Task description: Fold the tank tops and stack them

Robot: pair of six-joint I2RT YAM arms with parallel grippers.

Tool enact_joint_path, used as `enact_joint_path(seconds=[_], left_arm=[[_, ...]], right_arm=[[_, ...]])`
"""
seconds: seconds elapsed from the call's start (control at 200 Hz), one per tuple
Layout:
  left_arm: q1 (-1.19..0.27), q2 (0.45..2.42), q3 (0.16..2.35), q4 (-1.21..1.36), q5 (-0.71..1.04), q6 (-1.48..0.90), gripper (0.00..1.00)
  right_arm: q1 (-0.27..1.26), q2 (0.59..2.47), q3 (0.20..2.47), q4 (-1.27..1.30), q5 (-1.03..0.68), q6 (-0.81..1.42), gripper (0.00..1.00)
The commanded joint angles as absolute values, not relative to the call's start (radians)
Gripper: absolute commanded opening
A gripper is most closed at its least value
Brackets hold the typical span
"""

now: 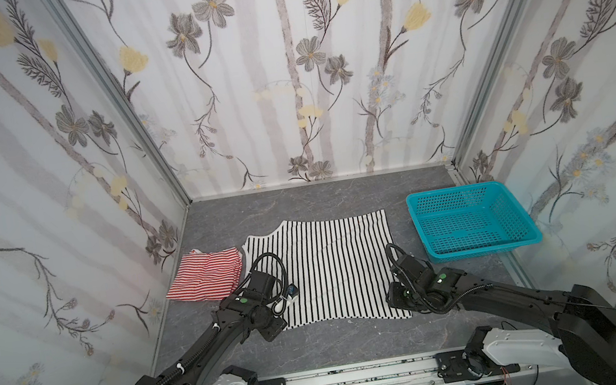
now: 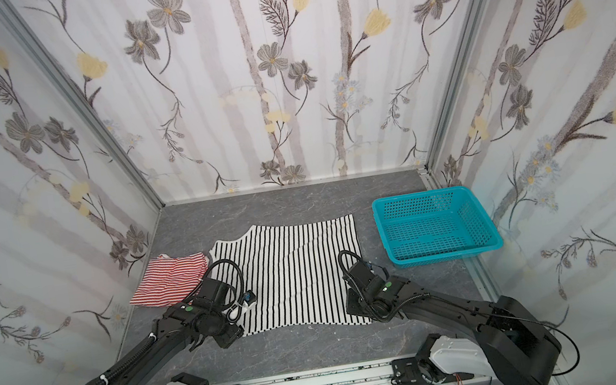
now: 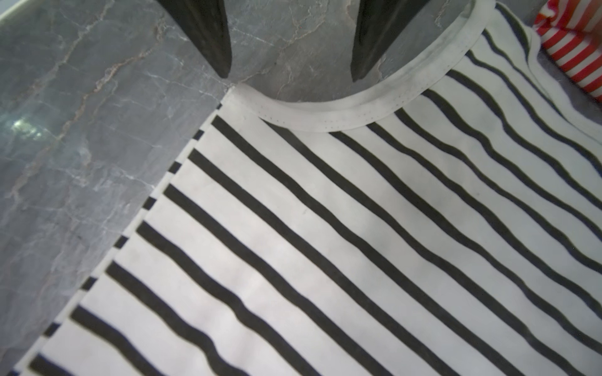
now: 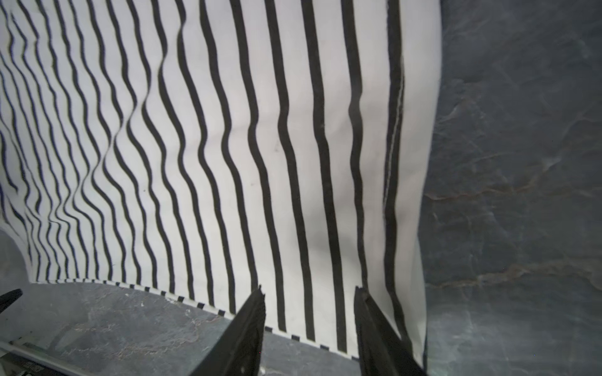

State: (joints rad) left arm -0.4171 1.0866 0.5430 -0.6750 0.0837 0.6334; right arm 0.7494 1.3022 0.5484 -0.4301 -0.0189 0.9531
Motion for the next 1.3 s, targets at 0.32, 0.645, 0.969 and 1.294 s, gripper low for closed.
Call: enact_joint_path(seconds=[0.32, 0.645, 0.969, 1.294], left_arm=[[-0.457, 1.058, 0.583, -0.688, 0.13, 0.661, 0.62], [-0.497, 1.077, 0.559, -0.642, 0.127, 0.666, 0.63], [-0.504, 1.098, 0.541, -0.631, 0.15, 0.675, 0.63], [-0.524, 1.121, 0.523, -0.633, 0.146, 0.705, 0.62]], right_arm=[[0.739, 1.12, 0.395, -0.529, 0.002, 1.108, 0.46], [0.739, 1.121, 0.375, -0.486, -0.034, 1.137, 0.34], [0.738, 1.092, 0.385, -0.497, -0.032, 1.141, 0.09], [0.738, 1.115, 0.469, -0.531, -0.022, 1.114, 0.0]])
